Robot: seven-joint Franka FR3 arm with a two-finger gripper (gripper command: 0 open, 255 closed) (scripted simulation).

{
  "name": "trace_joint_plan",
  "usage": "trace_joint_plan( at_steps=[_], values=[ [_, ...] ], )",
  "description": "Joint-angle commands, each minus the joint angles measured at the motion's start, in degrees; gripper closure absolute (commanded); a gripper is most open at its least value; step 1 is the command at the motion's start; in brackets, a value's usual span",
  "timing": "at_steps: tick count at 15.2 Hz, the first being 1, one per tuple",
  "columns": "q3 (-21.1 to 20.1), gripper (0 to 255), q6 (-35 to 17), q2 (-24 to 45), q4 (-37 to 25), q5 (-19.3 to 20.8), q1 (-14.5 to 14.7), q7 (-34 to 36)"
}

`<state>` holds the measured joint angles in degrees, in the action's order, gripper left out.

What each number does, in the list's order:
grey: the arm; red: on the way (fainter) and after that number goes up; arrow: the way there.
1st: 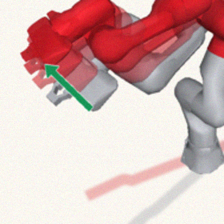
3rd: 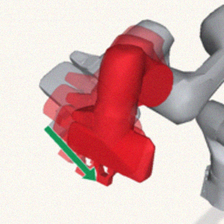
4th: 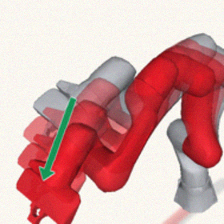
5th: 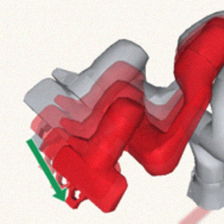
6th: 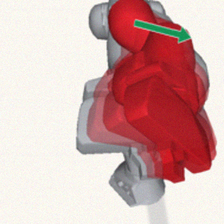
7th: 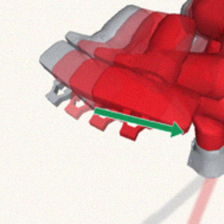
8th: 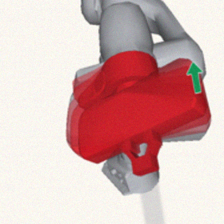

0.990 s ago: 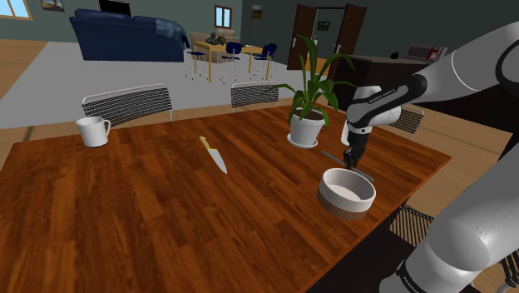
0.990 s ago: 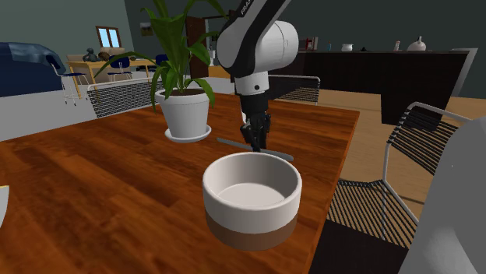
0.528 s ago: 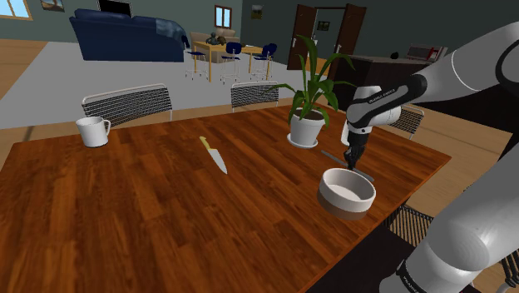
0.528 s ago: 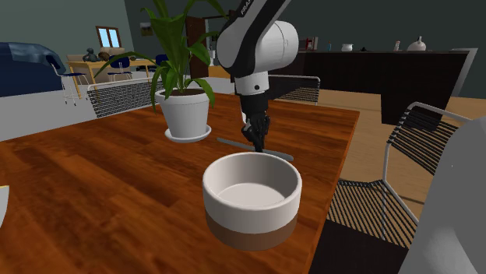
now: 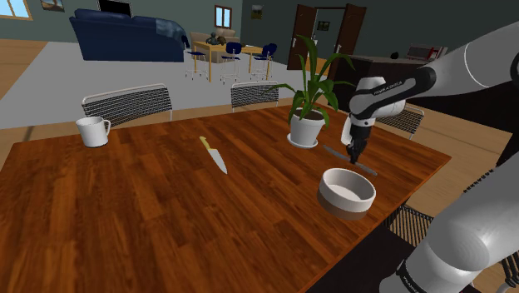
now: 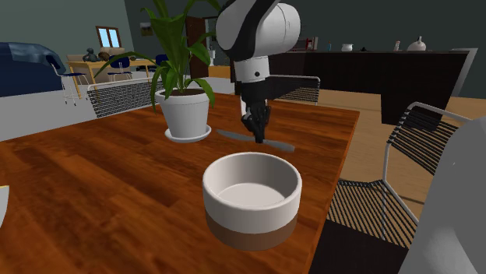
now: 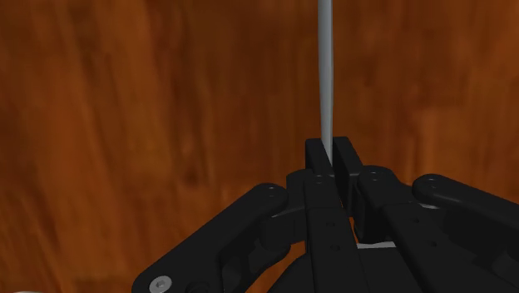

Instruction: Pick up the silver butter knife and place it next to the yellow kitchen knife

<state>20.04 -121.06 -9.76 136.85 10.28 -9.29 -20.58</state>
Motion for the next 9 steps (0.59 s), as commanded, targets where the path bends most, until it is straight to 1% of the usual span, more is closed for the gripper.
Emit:
trace_joint_plan(
  at_steps=[1,9],
  values=[
    [-0.12,255,1.68,-0.83,-0.85,0.11,-0.01,-0.01],
    [-0.73,255,8.22,-3.74,-4.55,0.34,0.05,-0.04]
  ],
)
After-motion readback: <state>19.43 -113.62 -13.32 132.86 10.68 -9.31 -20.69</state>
